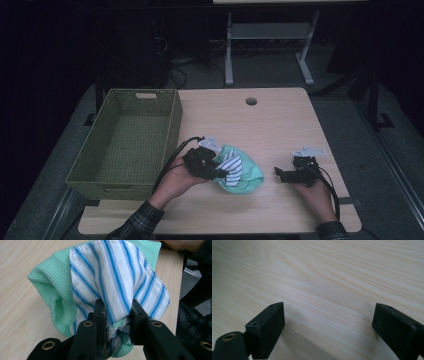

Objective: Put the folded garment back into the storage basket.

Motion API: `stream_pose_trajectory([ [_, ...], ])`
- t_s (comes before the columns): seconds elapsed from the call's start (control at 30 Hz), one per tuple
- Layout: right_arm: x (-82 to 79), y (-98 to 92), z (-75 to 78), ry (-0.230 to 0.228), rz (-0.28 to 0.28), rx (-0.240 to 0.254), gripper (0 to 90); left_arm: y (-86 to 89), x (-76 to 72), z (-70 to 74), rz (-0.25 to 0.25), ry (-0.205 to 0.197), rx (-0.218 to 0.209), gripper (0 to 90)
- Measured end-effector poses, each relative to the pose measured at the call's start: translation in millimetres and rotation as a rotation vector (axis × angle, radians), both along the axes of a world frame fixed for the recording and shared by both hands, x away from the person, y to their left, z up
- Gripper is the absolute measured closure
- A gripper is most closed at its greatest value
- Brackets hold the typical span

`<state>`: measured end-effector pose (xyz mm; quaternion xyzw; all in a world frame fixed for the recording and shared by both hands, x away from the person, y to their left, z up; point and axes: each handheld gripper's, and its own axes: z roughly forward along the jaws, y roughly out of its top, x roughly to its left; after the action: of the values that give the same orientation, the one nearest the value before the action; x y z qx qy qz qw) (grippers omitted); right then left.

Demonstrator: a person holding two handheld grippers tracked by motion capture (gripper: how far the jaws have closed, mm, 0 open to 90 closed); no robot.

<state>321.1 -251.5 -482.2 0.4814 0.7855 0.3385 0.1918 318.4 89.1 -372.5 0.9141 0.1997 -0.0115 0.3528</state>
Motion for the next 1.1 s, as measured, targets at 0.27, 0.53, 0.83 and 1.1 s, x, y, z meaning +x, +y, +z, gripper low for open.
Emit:
stream_pose_trajectory([
  [0.27, 0.1, 0.0, 0.0, 0.0, -0.001, -0.001, 9.6, 0.0, 5.1, 17.0, -0.013, -0.018, -0.009, 71.0],
  [0.53, 2.1, 0.6, -0.8, 0.022, -0.032, -0.01, 1.4, 4.0, 10.9, 26.7, -0.017, -0.022, -0.016, 70.9],
  [0.83, 2.1, 0.6, -0.8, 0.022, -0.032, -0.009, 1.4, 12.7, 17.1, 37.8, -0.012, -0.026, -0.019, 70.9],
  [1.1, 2.0, 0.8, -0.8, 0.023, -0.033, -0.009, 1.4, 25.1, 23.7, 51.1, 0.011, -0.057, -0.019, 70.8],
])
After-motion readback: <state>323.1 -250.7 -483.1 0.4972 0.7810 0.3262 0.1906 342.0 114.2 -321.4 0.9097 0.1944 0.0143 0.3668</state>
